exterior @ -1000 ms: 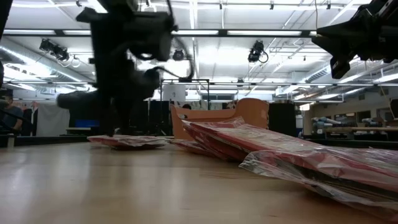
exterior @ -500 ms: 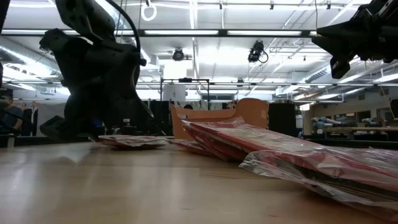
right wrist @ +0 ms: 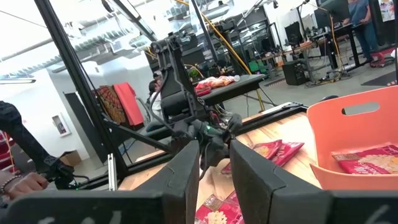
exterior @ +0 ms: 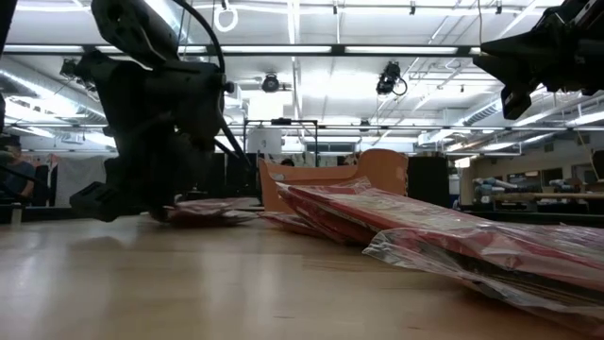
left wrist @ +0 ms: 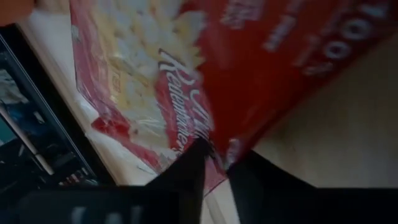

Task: Sort popcorn bags into baskets
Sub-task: Put the red popcorn pack into the orange bin

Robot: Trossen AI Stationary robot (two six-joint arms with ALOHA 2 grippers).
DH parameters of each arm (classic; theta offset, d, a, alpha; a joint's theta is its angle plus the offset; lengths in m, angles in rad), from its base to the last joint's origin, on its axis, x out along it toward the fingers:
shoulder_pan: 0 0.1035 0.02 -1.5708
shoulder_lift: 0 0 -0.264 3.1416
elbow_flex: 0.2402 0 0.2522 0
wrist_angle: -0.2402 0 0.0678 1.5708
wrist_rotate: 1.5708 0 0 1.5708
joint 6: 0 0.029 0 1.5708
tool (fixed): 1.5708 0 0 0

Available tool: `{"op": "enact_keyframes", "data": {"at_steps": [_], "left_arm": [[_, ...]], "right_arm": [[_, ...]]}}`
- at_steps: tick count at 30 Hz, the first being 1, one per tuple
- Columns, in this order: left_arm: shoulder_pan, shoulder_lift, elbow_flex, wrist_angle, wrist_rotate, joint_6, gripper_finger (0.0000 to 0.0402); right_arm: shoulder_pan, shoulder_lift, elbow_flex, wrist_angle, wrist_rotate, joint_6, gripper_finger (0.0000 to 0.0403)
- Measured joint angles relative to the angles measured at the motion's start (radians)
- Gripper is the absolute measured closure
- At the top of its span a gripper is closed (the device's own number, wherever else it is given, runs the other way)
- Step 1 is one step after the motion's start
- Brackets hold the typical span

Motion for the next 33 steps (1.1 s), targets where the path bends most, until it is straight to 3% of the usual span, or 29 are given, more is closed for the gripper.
{"op": "enact_keyframes", "data": {"at_steps": [3, 12, 18, 22, 25, 33], "left_arm": [[-0.014, 0.000, 0.000, -0.003, -0.002, 0.007, 0.0389], [-0.016, -0.115, 0.097, -0.153, 0.011, -0.025, 0.0395], [-0.009, -0.224, 0.196, -0.123, -0.015, 0.006, 0.0396], [0.012, -0.246, 0.218, 0.030, -0.089, 0.095, 0.0397], [0.040, -0.243, 0.218, 0.199, -0.088, 0.197, 0.0396], [0.198, -0.194, 0.218, 0.620, 0.082, 0.406, 0.0396]], "right_arm": [[0.000, 0.000, 0.000, 0.000, 0.000, 0.000, 0.0307], [0.000, 0.000, 0.000, 0.001, 0.000, 0.000, 0.0307], [0.000, 0.000, 0.000, 0.004, 0.001, 0.000, 0.0307], [0.000, 0.000, 0.000, 0.008, 0.001, 0.000, 0.0307], [0.000, 0.000, 0.000, 0.008, 0.001, 0.000, 0.0307], [0.000, 0.000, 0.000, 0.015, 0.001, 0.000, 0.0307]]}}
